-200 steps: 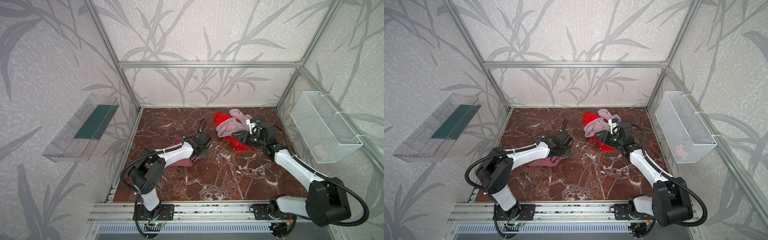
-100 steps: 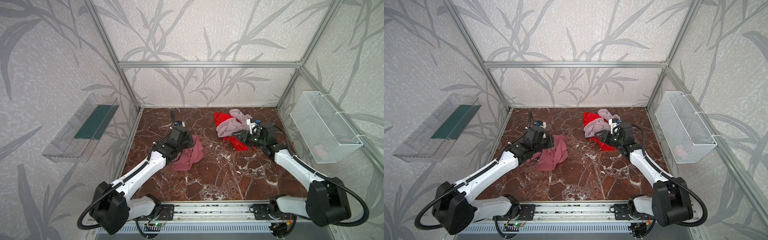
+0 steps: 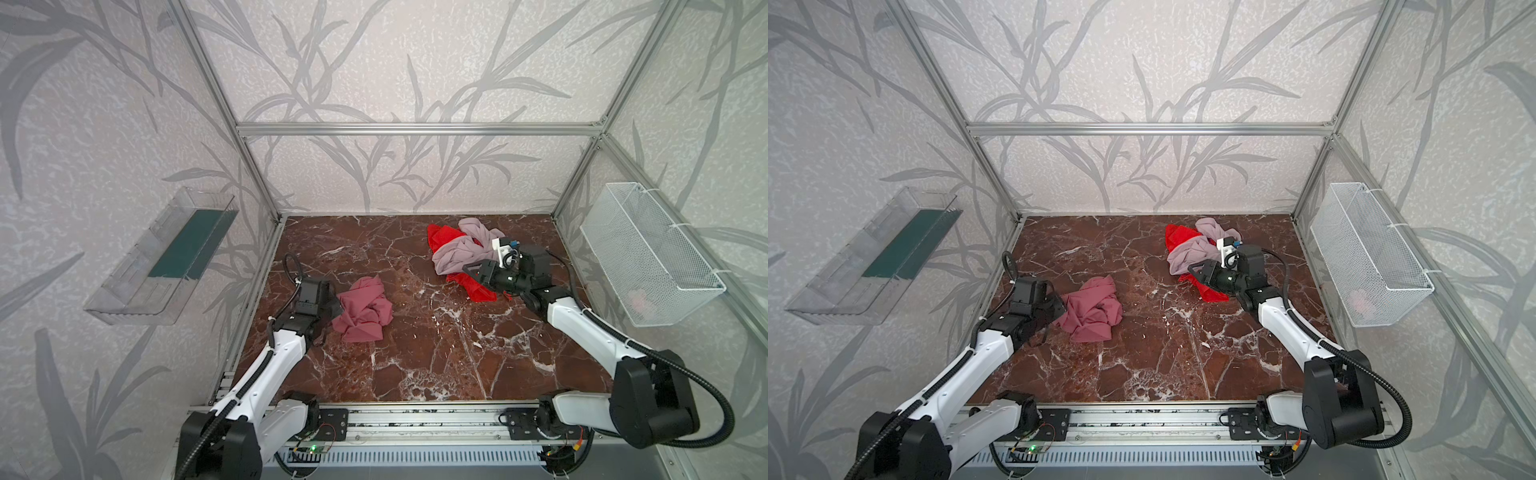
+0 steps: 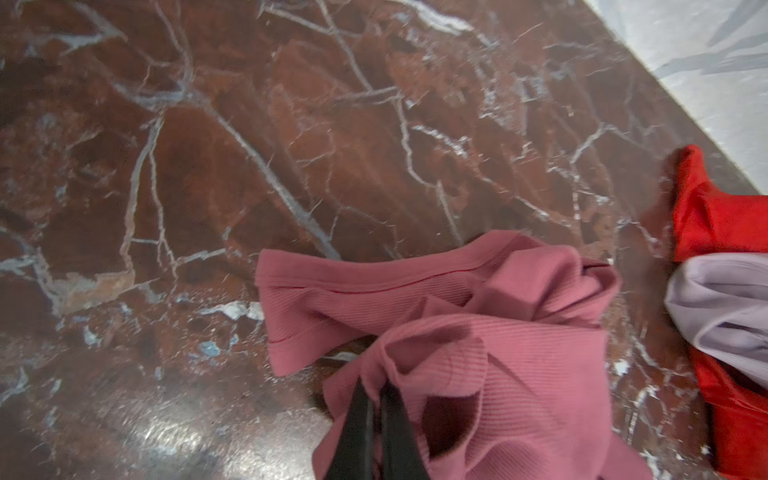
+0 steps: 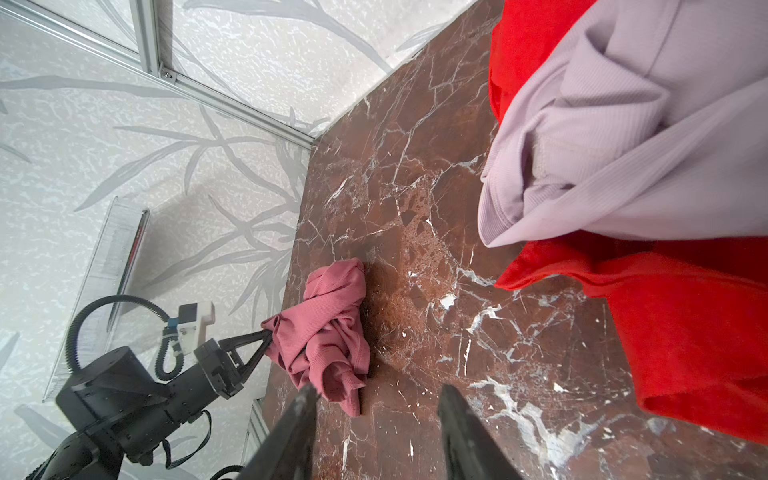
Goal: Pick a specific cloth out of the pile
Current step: 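Drag the pink cloth with the left gripper, release it and pull back, then grasp the bunched pink cloth with the left gripper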
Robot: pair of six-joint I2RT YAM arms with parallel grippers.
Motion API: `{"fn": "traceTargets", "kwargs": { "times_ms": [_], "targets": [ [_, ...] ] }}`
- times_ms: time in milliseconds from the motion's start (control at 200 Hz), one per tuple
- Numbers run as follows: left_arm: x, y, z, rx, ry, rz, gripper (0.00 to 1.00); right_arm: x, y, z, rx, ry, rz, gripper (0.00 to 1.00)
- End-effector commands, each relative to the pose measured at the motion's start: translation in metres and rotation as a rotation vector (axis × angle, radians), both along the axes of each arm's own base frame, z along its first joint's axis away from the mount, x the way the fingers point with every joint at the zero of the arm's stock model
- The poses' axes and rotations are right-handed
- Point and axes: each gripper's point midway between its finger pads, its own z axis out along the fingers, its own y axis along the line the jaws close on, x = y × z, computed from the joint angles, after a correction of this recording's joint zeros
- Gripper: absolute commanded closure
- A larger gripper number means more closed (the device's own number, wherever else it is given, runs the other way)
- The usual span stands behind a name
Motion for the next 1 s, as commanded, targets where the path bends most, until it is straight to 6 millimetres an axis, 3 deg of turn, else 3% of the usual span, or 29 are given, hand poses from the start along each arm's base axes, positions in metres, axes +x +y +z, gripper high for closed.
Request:
{"fn": "traceTargets", "kwargs": {
  "times_ms": [0,175,260,320,475,610,810,995],
  "targets": [
    [-0.009,0.014,-0.02,0.028,0.075,0.069,1.0,0.005,0.002,0.013,0.02,-0.035,0.01,0.52],
    [-0.002,0.009,-0.02,0.032,0.095,0.016,1.0,0.003,0.002,0.013,0.017,-0.033,0.012,0.52],
    [-0.004,0.003,-0.007,0.053,0.102,-0.042,0.75,0.002,0.001,0.014,0.014,-0.035,0.01,0.52],
    [-0.006,-0.001,0.004,0.089,0.091,-0.071,0.68,0.001,0.0,0.015,0.012,-0.04,0.004,0.52],
    [-0.02,-0.005,0.032,0.197,0.058,-0.115,0.66,0.003,-0.001,0.014,0.01,-0.042,-0.008,0.52],
    [-0.018,-0.029,0.049,0.194,0.006,-0.211,0.66,0.007,-0.001,0.01,0.009,-0.035,-0.015,0.52],
    [-0.009,-0.076,0.052,0.112,-0.07,-0.354,0.69,0.005,0.001,0.013,0.011,-0.031,-0.001,0.53],
    [-0.007,-0.1,0.043,0.094,-0.06,-0.429,0.73,-0.008,-0.004,0.015,-0.095,-0.064,-0.012,0.53]
  ]
}}
